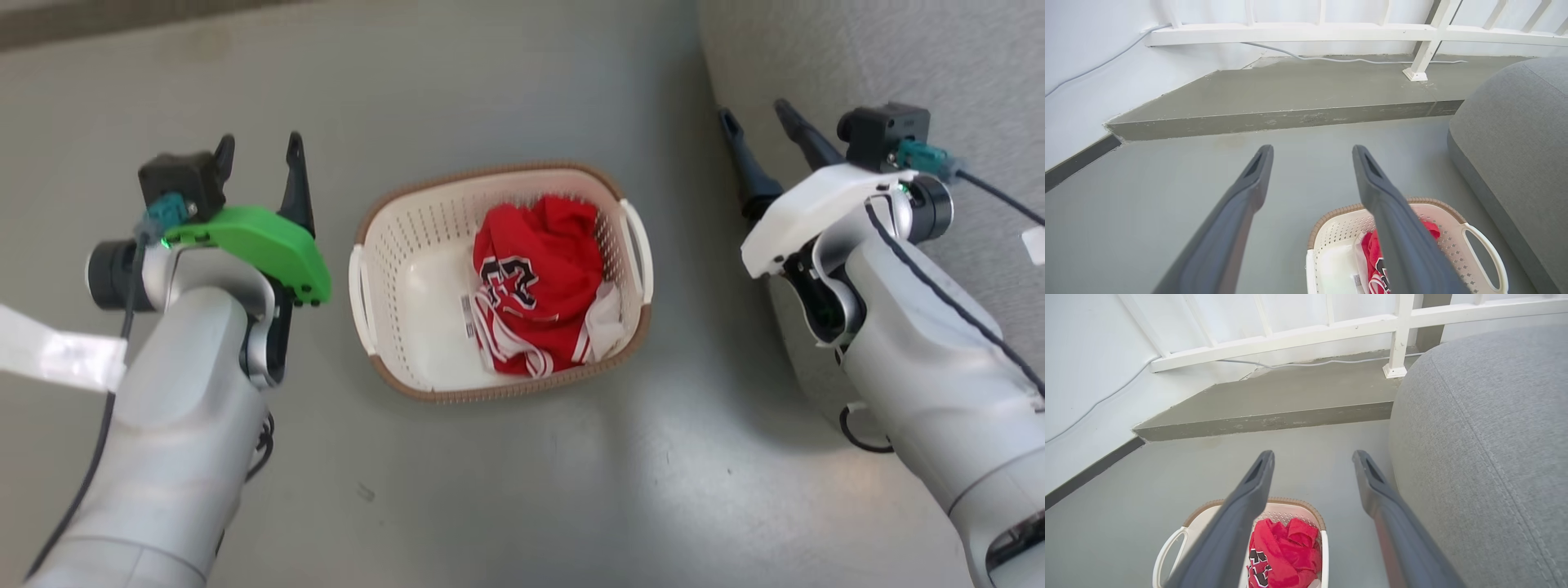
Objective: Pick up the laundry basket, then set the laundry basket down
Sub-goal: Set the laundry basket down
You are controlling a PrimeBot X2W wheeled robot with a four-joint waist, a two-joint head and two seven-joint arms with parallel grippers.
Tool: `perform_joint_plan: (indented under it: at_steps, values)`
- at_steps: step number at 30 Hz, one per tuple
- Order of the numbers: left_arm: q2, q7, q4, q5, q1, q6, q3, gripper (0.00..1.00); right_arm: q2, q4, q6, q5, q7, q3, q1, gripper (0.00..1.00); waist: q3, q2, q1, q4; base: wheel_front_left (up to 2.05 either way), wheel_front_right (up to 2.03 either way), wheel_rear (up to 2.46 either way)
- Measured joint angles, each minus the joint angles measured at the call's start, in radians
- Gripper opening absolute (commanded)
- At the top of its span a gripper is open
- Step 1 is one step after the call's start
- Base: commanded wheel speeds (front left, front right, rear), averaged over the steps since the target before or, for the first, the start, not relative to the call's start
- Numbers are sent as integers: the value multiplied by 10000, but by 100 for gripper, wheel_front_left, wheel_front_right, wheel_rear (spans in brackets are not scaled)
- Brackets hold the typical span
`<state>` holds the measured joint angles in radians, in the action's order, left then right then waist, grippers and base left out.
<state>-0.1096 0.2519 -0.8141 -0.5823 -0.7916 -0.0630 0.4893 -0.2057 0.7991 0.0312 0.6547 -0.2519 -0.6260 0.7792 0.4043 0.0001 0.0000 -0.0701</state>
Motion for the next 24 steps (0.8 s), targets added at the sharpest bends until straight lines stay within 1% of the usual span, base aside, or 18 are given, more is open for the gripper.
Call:
perform_joint_plan:
  at_steps: [5, 7, 10, 13, 16, 18, 22, 24]
  values:
    - [-19, 2, 848, 403, 752, -146, -280, 100, 13, -573, -240, -418, 0, 372, -631, 100, -642, 0, 0, -70, 0, 0, 0]
    - [-46, 0, 1172, 531, 1069, -182, -430, 100, 46, -769, -253, -570, 0, 420, -913, 100, -896, 0, 0, -101, 0, 0, 0]
    - [-90, 0, 1622, 667, 1560, -257, -629, 100, 102, -1091, -418, -777, 0, 581, -1335, 100, -1279, 0, 0, -154, 0, 0, 0]
    - [-81, 0, 2065, 708, 2070, -288, -834, 100, 71, -1398, -433, -1078, 0, 731, -1684, 100, -1667, 0, 0, -204, 0, 0, 0]
    - [-71, 0, 2499, 997, 2588, -341, -955, 100, 63, -1701, -520, -1287, 0, 828, -2039, 100, -2053, 0, 0, -245, 0, 0, 0]
    - [-69, 0, 2786, 1166, 2897, -345, -1020, 100, 31, -1887, -658, -1436, 0, 922, -2282, 100, -2307, 0, 0, -263, 0, 0, 0]
    - [-69, 0, 3392, 1356, 3515, -389, -1124, 100, -100, -2307, -813, -1724, 0, 1116, -2783, 100, -2808, 0, -1, -289, 0, 0, 0]
    - [-71, 0, 3837, 1626, 3926, -441, -1269, 100, -111, -2612, -876, -1883, 0, 1197, -3101, 100, -3146, 0, 0, -302, 0, 0, 0]
